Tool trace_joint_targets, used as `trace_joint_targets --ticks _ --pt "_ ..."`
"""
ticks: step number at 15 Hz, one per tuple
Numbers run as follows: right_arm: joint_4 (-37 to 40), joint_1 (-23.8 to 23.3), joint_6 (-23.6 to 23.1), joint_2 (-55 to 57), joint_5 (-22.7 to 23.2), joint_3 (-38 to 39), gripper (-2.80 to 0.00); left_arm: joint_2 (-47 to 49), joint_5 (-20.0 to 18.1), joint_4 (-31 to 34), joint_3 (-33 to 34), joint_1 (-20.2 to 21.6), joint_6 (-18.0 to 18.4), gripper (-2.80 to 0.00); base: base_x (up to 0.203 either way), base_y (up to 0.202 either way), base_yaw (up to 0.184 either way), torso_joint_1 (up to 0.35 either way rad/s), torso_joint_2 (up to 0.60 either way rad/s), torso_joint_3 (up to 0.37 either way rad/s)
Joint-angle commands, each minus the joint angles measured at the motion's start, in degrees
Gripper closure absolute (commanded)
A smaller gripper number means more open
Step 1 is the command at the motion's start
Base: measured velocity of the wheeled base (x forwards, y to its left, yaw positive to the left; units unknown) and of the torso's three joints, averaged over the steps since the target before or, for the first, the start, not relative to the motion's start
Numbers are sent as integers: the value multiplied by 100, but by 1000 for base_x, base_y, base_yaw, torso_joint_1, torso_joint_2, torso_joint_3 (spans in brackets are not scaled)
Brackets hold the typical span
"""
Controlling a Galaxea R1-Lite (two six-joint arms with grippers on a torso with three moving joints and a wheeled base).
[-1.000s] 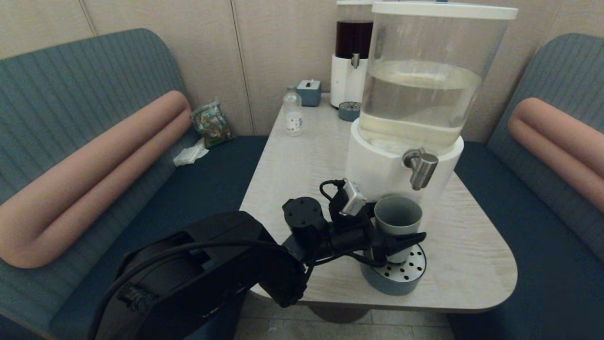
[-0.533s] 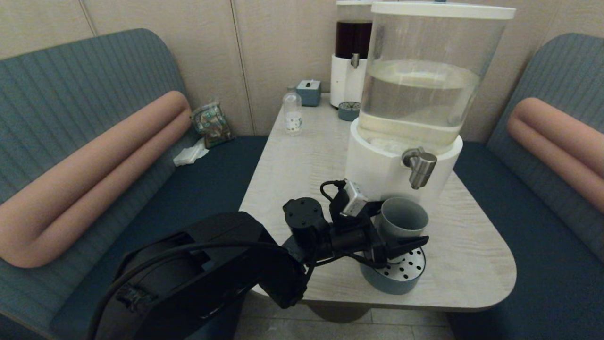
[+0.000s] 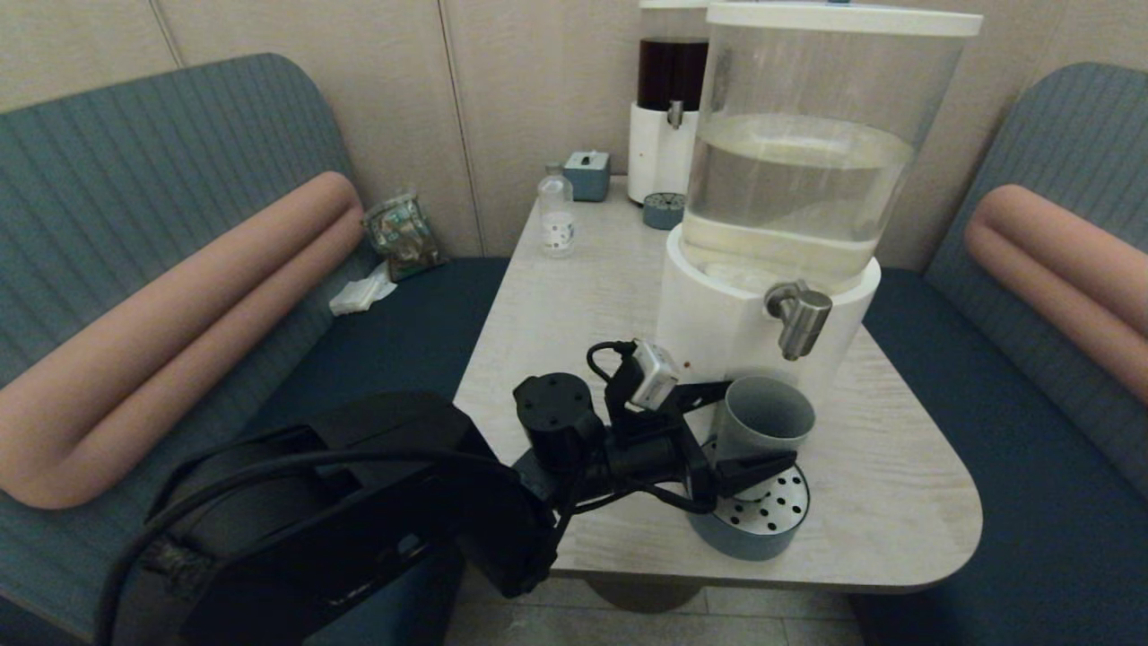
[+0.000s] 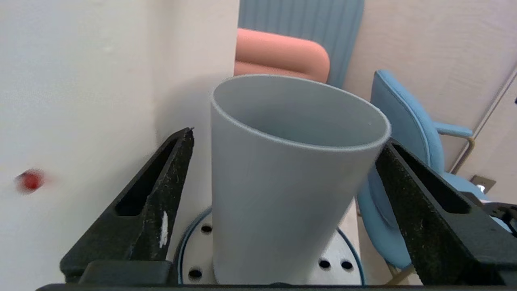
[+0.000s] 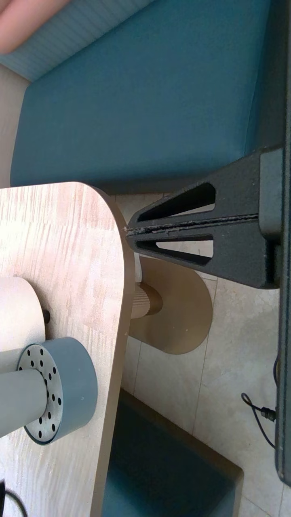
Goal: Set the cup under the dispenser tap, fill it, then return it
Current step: Place it under the water dispenser
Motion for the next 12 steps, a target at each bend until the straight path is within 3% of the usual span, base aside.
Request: trace_joint_targets --ticks 1,8,12 --pt "5 0 -5 -2 2 1 0 -286 -38 -51 304 -4 2 -280 0 0 0 0 0 0" --pt "-4 0 -5 -2 2 1 0 -1408 108 -51 2026 4 26 -280 0 0 0 0 0 0" --pt "-4 0 -5 -2 2 1 0 -3329 246 -51 3364 8 -59 -280 0 0 0 0 0 0"
